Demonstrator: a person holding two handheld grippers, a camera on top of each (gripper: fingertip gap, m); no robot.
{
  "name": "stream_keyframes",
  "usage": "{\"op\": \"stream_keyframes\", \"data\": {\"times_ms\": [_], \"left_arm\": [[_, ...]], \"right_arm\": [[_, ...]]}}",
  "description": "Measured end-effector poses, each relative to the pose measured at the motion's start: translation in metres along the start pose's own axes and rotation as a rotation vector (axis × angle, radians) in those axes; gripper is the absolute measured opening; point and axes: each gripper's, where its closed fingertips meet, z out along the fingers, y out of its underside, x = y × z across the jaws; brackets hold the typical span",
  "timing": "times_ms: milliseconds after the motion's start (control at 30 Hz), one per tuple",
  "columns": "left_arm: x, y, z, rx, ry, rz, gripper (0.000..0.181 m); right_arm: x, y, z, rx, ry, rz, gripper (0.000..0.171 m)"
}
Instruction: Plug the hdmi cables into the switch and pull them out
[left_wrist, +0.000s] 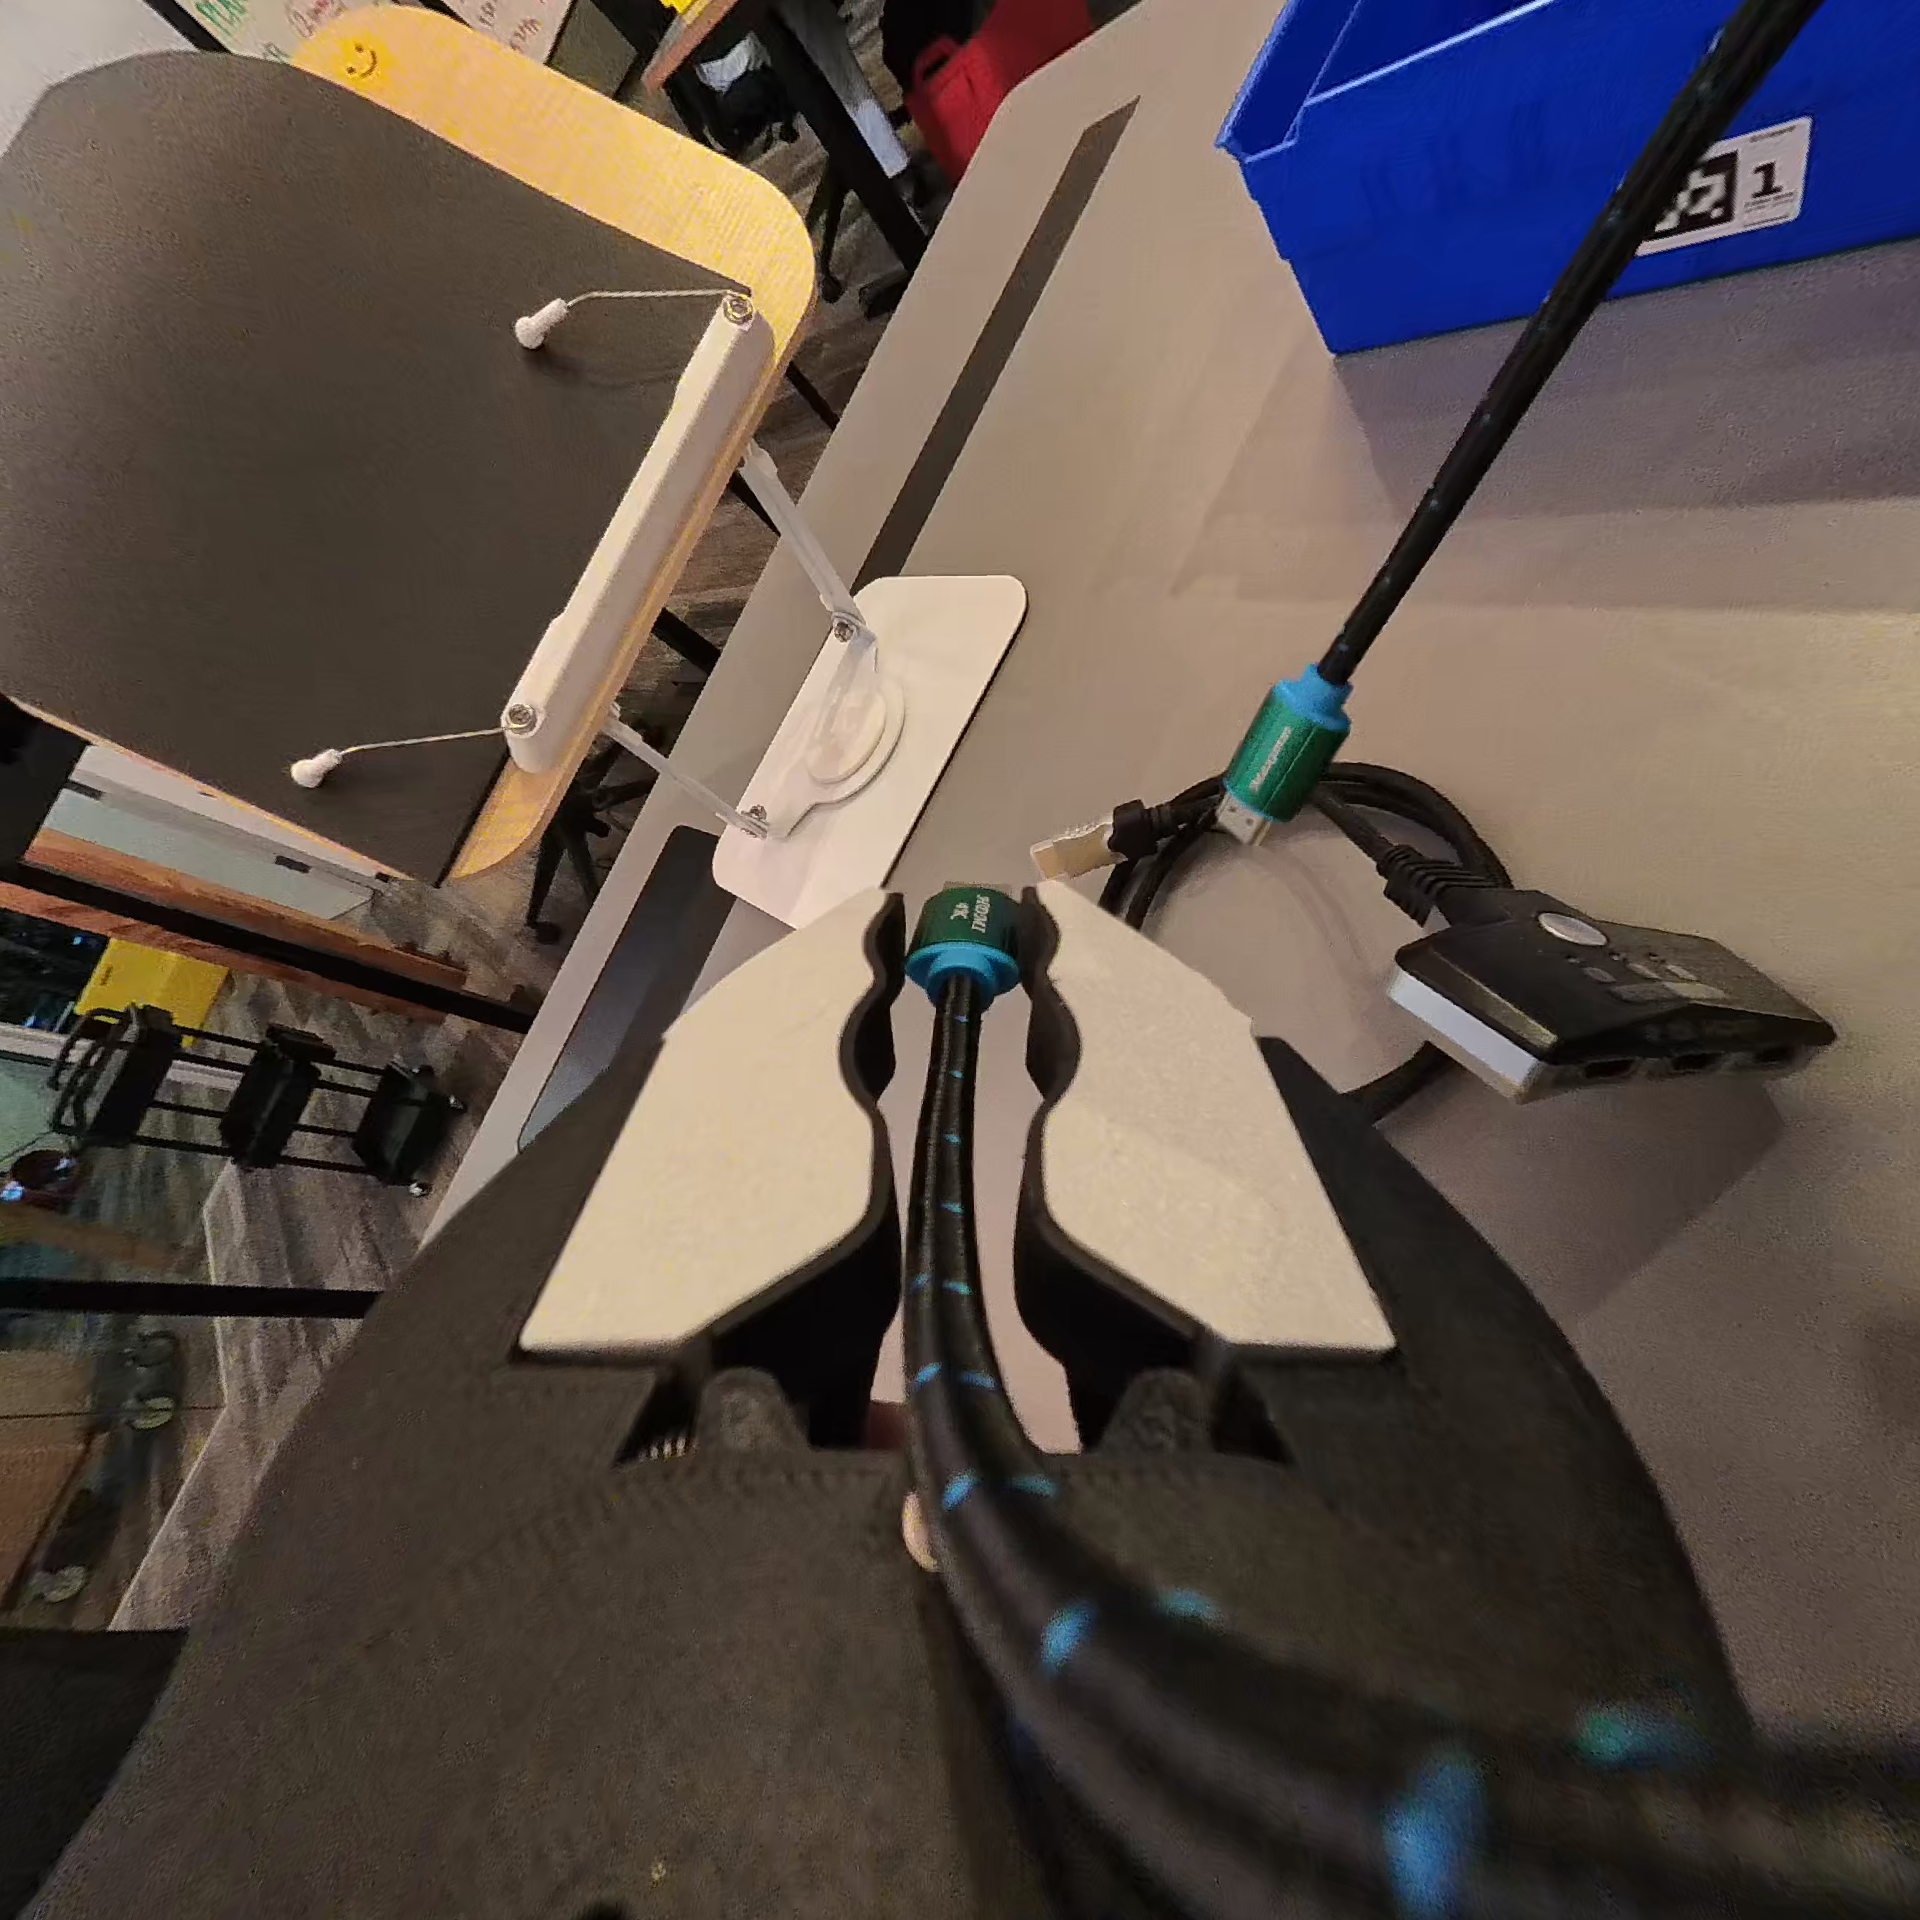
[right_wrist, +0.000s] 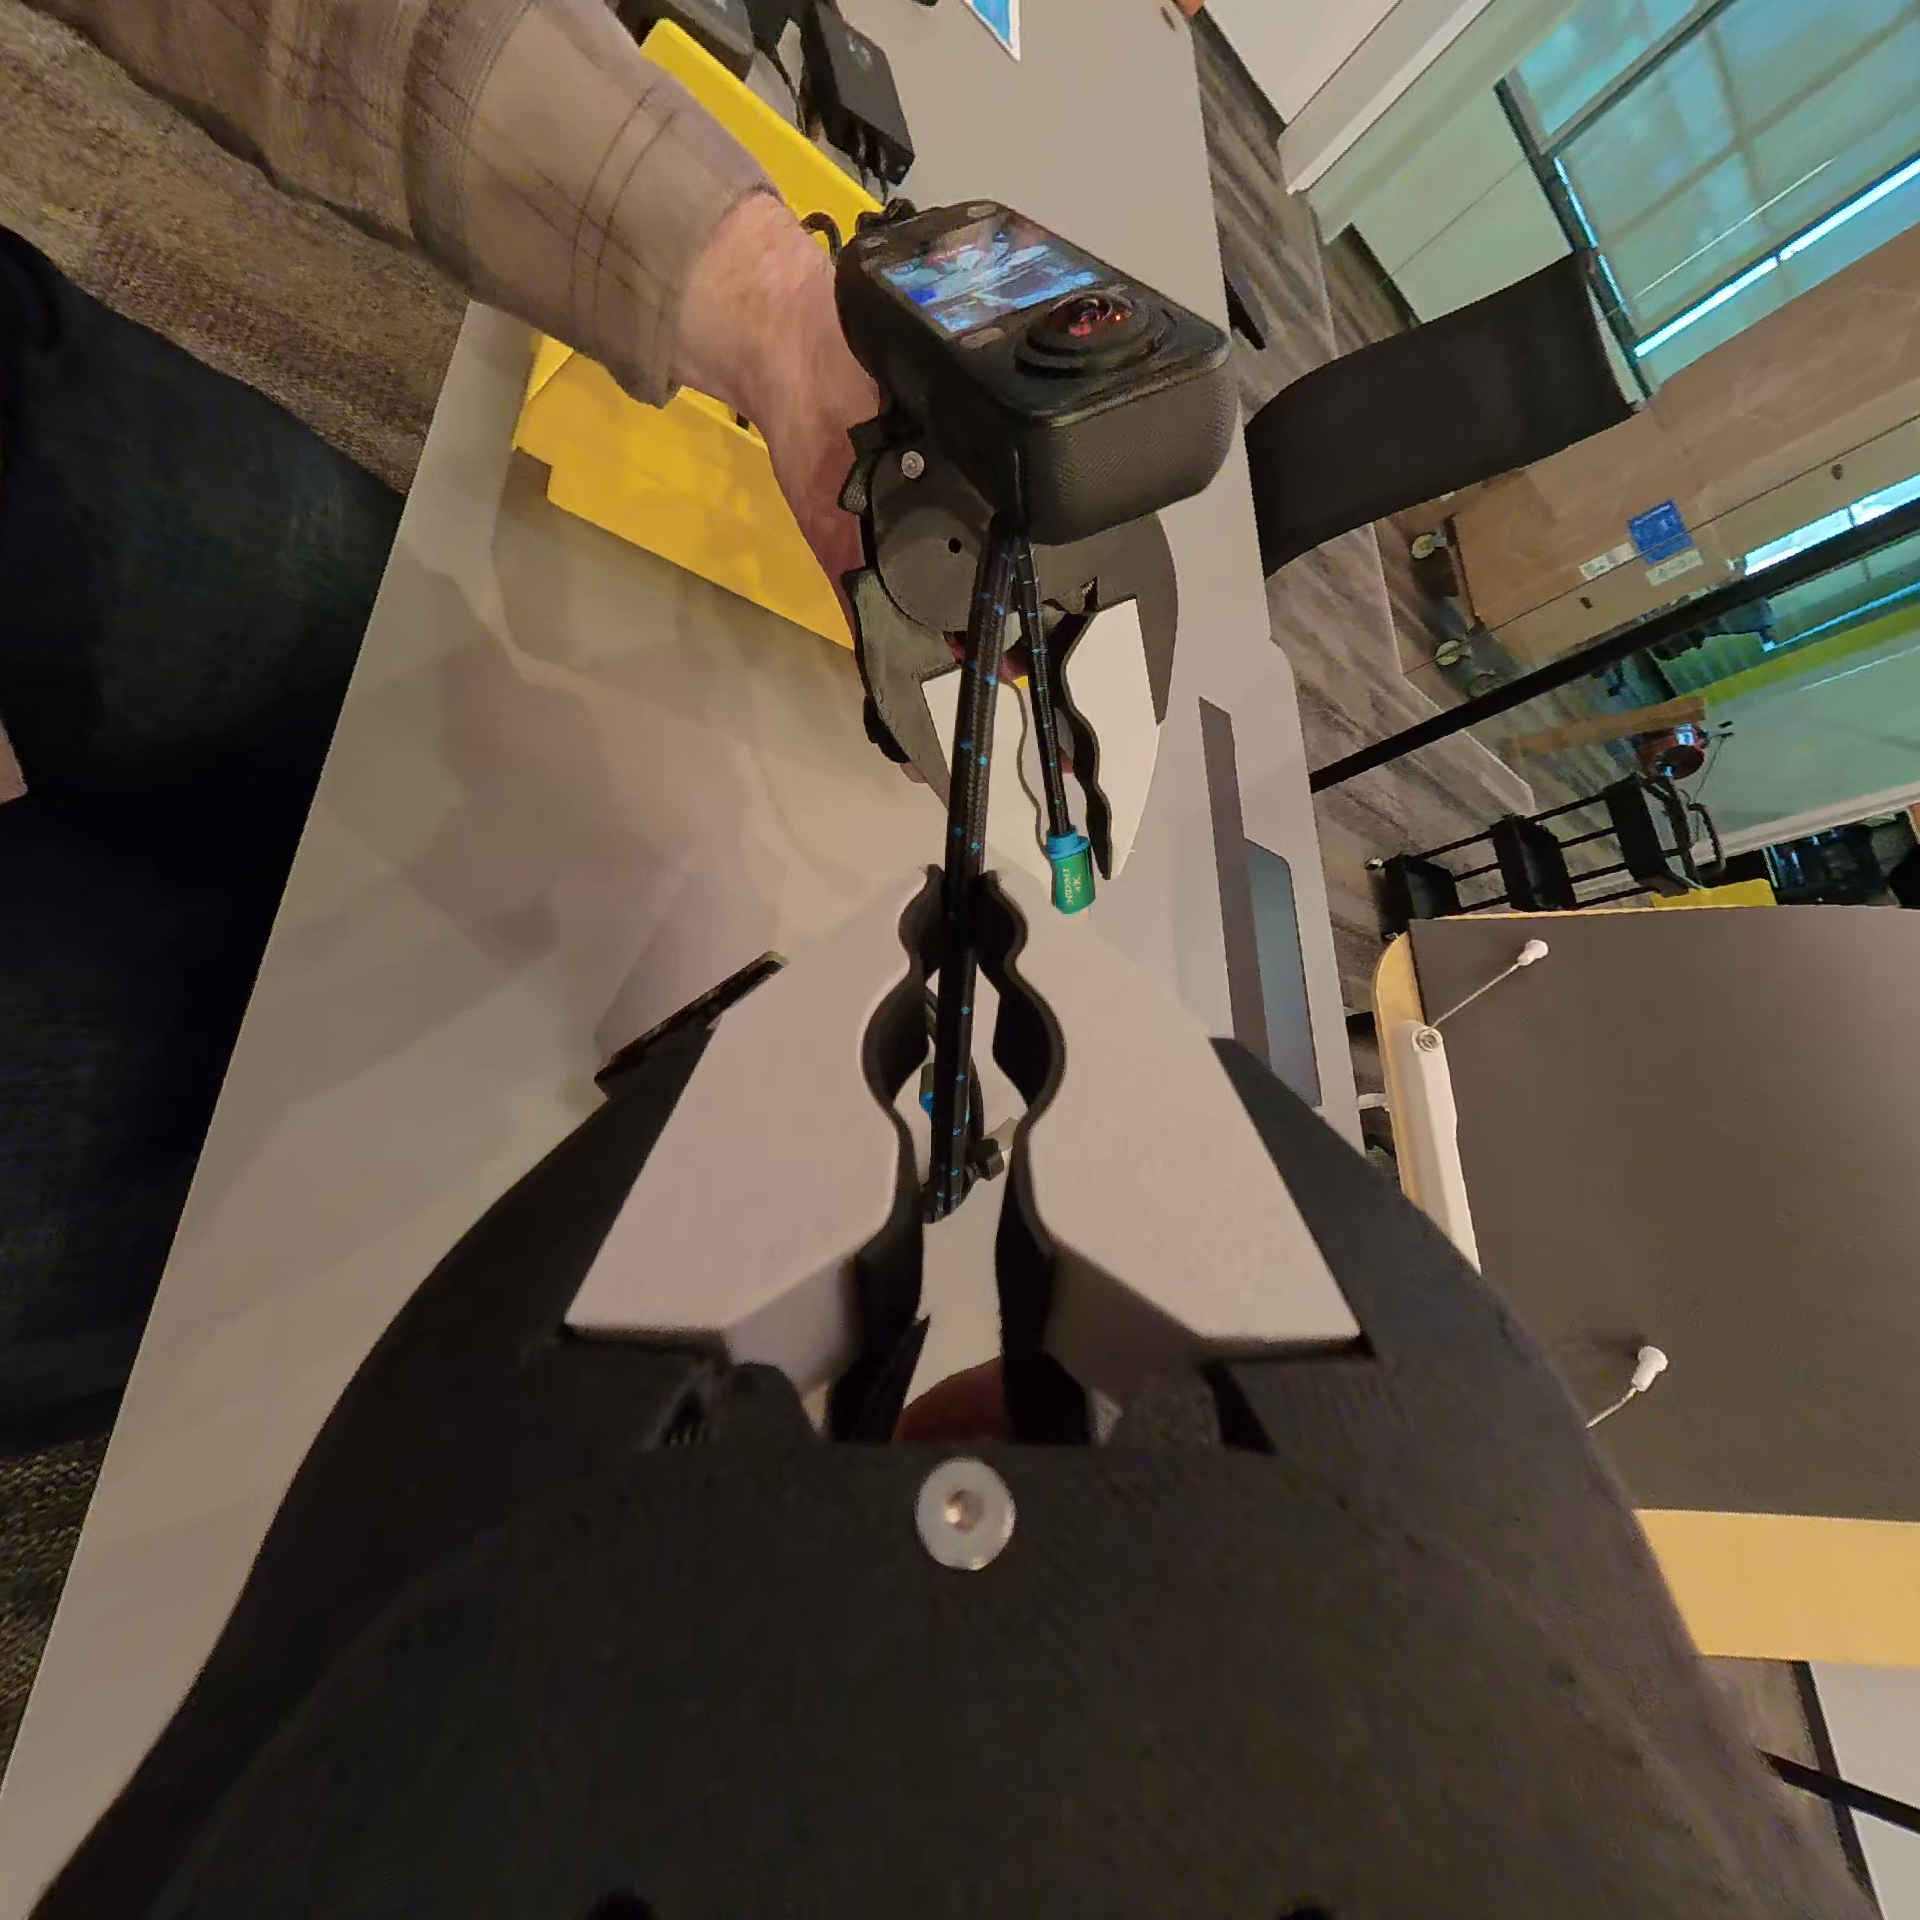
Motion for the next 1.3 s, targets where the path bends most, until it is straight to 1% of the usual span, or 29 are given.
{"op": "stream_keyframes", "data": {"times_ms": [33, 67, 100, 200, 233, 267, 333, 367, 433, 500, 633, 733, 767, 867, 933, 1000, 1067, 1100, 1233, 1267, 1300], "left_arm": [[0.0, 0.0, 0.0, 0.002, -0.002, 0.003, 0.019], [0.001, 0.0, 0.0, 0.004, 0.004, 0.012, 0.008], [0.002, 0.0, 0.0, 0.008, 0.003, 0.017, 0.005], [0.005, 0.002, 0.001, 0.003, 0.017, 0.018, 0.006], [0.005, 0.002, 0.002, 0.001, 0.012, 0.023, 0.007], [0.005, 0.003, 0.002, -0.002, 0.012, 0.032, 0.015], [0.007, 0.005, 0.004, -0.019, 0.019, 0.044, 0.036], [0.007, 0.006, 0.004, -0.025, 0.018, 0.047, 0.04], [0.008, 0.006, 0.005, -0.026, 0.017, 0.045, 0.044], [0.01, 0.005, 0.005, -0.023, 0.028, 0.049, 0.042], [0.016, 0.007, 0.004, -0.034, 0.076, 0.046, 0.048], [0.02, 0.009, 0.005, -0.037, 0.098, 0.048, 0.042], [0.023, 0.009, 0.006, -0.04, 0.11, 0.053, 0.041], [0.023, 0.01, 0.007, -0.037, 0.09, 0.071, 0.026], [0.023, 0.01, 0.008, -0.038, 0.09, 0.066, 0.023], [0.025, 0.01, 0.008, -0.038, 0.102, 0.057, 0.029], [0.027, 0.011, 0.009, -0.042, 0.118, 0.035, 0.039], [0.027, 0.011, 0.01, -0.042, 0.12, 0.032, 0.041], [0.032, 0.009, 0.011, -0.021, 0.155, -0.019, 0.039], [0.034, 0.009, 0.011, -0.022, 0.162, -0.027, 0.037], [0.034, 0.009, 0.012, -0.018, 0.164, -0.029, 0.031]], "right_arm": [[0.0, 0.0, 0.0, -0.001, -0.006, -0.002, 0.003], [0.0, 0.0, 0.0, -0.003, -0.009, -0.003, 0.003], [0.0, 0.0, 0.0, -0.004, -0.01, -0.004, 0.003], [0.001, 0.002, -0.001, -0.008, -0.016, -0.008, 0.003], [0.002, 0.002, -0.001, -0.01, -0.016, -0.008, 0.003], [0.002, 0.003, -0.001, -0.012, -0.017, -0.008, 0.003], [0.001, 0.004, -0.002, -0.018, -0.026, -0.009, 0.002], [0.001, 0.004, -0.002, -0.021, -0.027, -0.01, 0.004], [0.0, 0.004, -0.002, -0.022, -0.032, -0.012, 0.003], [0.0, 0.004, -0.002, -0.022, -0.031, -0.016, 0.003], [0.001, 0.005, -0.004, -0.018, -0.026, -0.012, 0.003], [-0.001, 0.005, -0.004, -0.02, -0.03, -0.014, 0.002], [-0.001, 0.006, -0.003, -0.022, -0.031, -0.015, 0.004], [-0.001, 0.007, -0.004, -0.024, -0.027, -0.013, 0.003], [0.0, 0.006, -0.004, -0.021, -0.024, -0.012, 0.003], [0.0, 0.006, -0.005, -0.018, -0.021, -0.012, 0.003], [-0.001, 0.006, -0.005, -0.017, -0.022, -0.012, 0.003], [-0.001, 0.006, -0.004, -0.018, -0.022, -0.013, 0.003], [-0.003, 0.003, -0.004, 0.0, -0.023, -0.011, 0.003], [-0.004, 0.003, -0.004, 0.0, -0.022, -0.012, 0.004], [-0.004, 0.003, -0.004, 0.001, -0.021, -0.011, 0.004]]}}
